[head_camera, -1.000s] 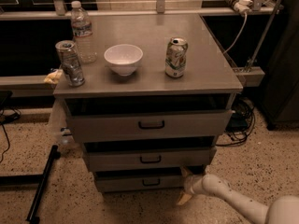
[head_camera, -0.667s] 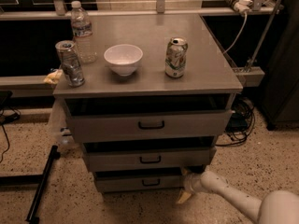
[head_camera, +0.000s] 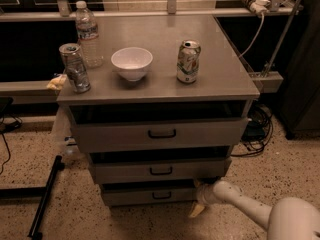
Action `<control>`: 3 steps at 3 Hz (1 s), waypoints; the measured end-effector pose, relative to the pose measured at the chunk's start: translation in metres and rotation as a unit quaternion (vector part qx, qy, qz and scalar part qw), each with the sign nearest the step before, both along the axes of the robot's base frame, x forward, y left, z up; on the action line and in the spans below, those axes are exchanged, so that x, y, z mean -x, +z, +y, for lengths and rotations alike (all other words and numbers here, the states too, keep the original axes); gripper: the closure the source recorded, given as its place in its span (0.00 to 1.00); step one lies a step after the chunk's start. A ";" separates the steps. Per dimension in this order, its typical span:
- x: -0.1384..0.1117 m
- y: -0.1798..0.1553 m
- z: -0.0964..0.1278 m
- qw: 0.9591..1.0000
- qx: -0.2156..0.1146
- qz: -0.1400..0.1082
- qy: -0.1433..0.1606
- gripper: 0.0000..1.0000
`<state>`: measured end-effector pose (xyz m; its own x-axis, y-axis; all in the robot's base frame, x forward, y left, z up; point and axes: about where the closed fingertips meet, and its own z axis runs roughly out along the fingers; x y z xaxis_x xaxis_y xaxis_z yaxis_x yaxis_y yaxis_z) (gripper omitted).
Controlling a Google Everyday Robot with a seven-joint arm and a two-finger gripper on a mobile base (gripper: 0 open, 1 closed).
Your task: Open bottom drawer
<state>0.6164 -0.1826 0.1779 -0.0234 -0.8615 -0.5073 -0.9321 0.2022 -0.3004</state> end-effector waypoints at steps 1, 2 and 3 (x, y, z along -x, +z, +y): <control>0.003 -0.003 0.002 1.000 -0.002 0.010 0.002 0.00; 0.008 -0.008 -0.001 0.999 -0.007 0.032 0.003 0.00; 0.012 -0.011 -0.005 0.999 -0.007 0.053 0.002 0.00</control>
Offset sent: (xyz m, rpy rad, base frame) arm -0.0115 -0.0101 -0.0114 0.0235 0.1147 0.0038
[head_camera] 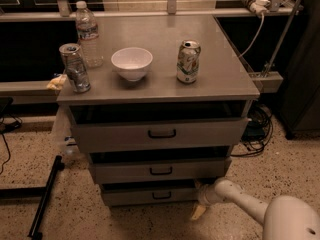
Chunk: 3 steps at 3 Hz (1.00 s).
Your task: Open bottom drawer
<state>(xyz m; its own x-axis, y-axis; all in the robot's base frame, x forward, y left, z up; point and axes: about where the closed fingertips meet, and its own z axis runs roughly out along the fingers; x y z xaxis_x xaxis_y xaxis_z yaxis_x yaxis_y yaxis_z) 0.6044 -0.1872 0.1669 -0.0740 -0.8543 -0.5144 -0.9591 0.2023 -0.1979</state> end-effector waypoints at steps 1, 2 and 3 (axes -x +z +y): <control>0.006 0.002 -0.004 1.000 0.003 0.017 -0.001 0.00; 0.018 0.005 -0.006 0.999 0.009 0.036 0.003 0.00; 0.031 0.008 -0.009 0.998 0.012 0.057 0.006 0.00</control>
Offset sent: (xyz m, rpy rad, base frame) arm -0.0284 -0.0131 0.0136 -0.0354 0.1121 0.0105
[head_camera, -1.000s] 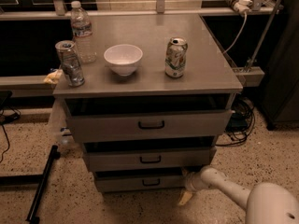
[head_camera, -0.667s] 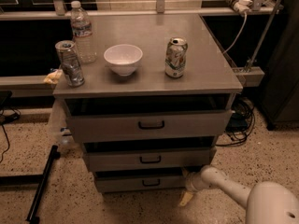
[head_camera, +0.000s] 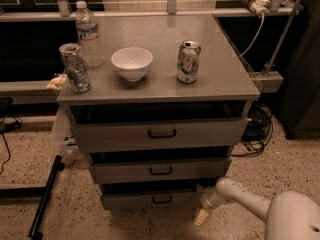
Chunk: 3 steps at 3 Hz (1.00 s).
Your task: Open bottom drawer
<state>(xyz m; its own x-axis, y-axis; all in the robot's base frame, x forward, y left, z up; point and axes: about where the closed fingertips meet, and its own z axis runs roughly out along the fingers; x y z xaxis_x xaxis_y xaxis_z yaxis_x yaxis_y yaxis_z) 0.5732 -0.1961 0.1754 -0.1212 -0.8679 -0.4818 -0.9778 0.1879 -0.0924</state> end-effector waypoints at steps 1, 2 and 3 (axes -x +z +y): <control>0.015 -0.001 -0.004 1.000 0.002 0.029 0.003 0.00; 0.034 0.001 -0.008 0.999 0.001 0.054 0.007 0.00; 0.051 0.001 -0.012 0.997 0.000 0.076 0.008 0.00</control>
Offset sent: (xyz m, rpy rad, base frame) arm -0.0529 -0.0176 0.0073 -0.0044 0.1625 0.0192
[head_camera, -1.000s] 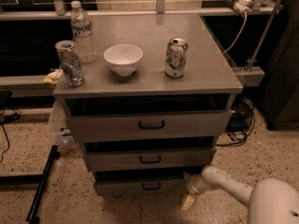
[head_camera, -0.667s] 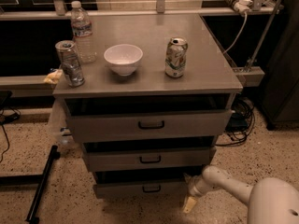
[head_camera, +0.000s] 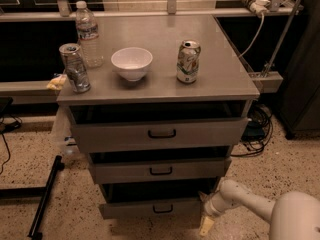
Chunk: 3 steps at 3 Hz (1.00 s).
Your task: Open bottom drawer
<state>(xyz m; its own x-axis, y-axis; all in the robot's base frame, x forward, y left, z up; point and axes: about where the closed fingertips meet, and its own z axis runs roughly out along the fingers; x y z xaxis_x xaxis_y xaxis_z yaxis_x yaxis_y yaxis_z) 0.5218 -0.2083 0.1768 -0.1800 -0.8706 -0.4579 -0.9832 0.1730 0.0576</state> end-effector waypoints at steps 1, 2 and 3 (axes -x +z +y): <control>0.010 0.004 -0.002 1.000 -0.001 0.012 -0.001 0.00; 0.030 0.005 -0.007 0.999 -0.001 0.033 -0.006 0.00; 0.058 0.009 -0.015 0.998 0.003 0.058 -0.016 0.00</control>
Offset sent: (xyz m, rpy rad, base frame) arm -0.0716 -0.0174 0.0075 0.0014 0.1485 -0.0319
